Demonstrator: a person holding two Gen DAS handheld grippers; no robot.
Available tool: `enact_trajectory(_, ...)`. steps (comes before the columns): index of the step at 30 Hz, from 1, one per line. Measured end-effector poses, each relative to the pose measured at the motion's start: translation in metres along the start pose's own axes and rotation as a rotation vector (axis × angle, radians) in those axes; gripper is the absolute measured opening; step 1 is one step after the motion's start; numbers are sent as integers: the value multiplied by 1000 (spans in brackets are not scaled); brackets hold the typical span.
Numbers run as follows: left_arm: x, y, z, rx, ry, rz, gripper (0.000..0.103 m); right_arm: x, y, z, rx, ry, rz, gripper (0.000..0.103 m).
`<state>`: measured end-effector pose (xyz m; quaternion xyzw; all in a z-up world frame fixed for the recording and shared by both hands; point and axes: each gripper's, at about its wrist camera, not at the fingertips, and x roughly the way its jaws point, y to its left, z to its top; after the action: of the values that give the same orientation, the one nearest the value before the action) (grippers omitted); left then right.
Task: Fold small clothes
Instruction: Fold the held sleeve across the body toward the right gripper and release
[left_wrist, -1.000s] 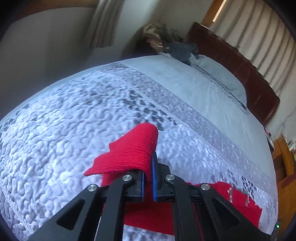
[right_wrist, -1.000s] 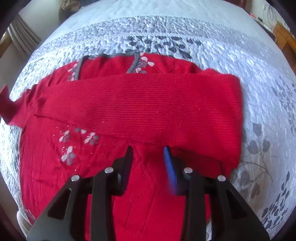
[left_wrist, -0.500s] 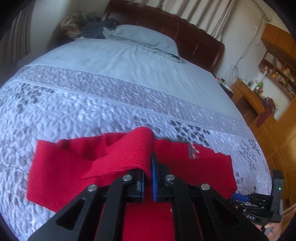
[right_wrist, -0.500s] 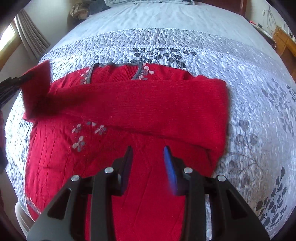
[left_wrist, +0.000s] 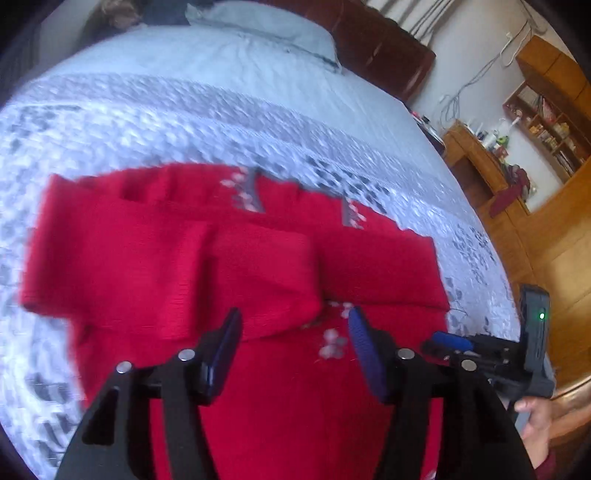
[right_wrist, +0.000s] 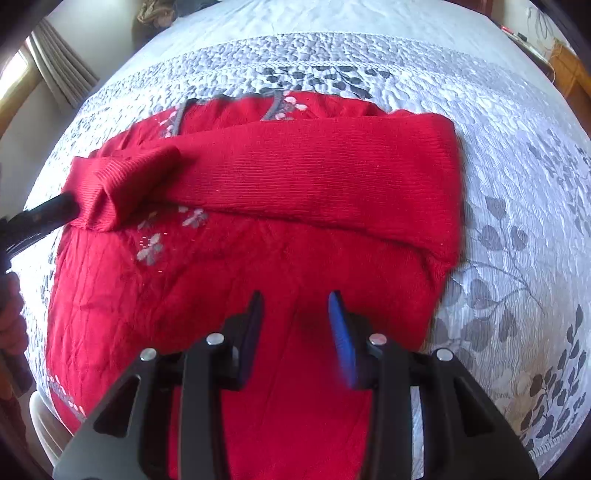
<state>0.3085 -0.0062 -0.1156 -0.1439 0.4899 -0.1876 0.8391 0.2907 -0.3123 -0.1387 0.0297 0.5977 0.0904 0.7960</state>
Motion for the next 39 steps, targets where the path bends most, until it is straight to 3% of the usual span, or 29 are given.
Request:
enact_trajectory(4, -11, 46, 21, -39, 2, 164, 58, -5, 25, 15, -15, -3, 54, 38)
enact_trajectory(7, -1, 81, 46, -75, 57, 257, 58, -7, 64, 44, -49, 2, 124, 38)
enact_trajectory(10, 12, 106, 58, -90, 108, 315, 58, -1, 99, 74, -75, 29, 179, 38)
enact_trajectory(14, 34, 131, 61, -89, 178, 334, 57, 28, 153, 115, -96, 118, 274, 38)
enact_trajectory(17, 41, 135, 60, -68, 191, 331, 58, 53, 179, 131, -124, 167, 231, 39)
enact_trajectory(19, 42, 136, 60, -80, 193, 323, 58, 71, 190, 137, -159, 184, 138, 51)
enact_trajectory(22, 43, 142, 60, -103, 193, 302, 59, 87, 197, 133, -231, 185, 13, 52)
enact_trajectory(24, 43, 145, 59, -104, 192, 297, 59, 93, 196, 129, -244, 192, 0, 42)
enact_trajectory(25, 43, 145, 59, -101, 190, 297, 59, 93, 192, 128, -236, 185, 6, 24)
enact_trajectory(26, 43, 145, 59, -100, 189, 298, 59, 93, 189, 128, -230, 181, 6, 13)
enact_trajectory(28, 42, 143, 59, -100, 186, 300, 59, 85, 177, 129, -193, 171, 50, 6)
enact_trajectory(34, 41, 143, 59, -112, 183, 300, 59, 26, 116, 112, -115, 40, 117, 7)
enact_trajectory(39, 40, 142, 58, -112, 178, 307, 60, 0, 50, 80, -29, 29, 74, 32)
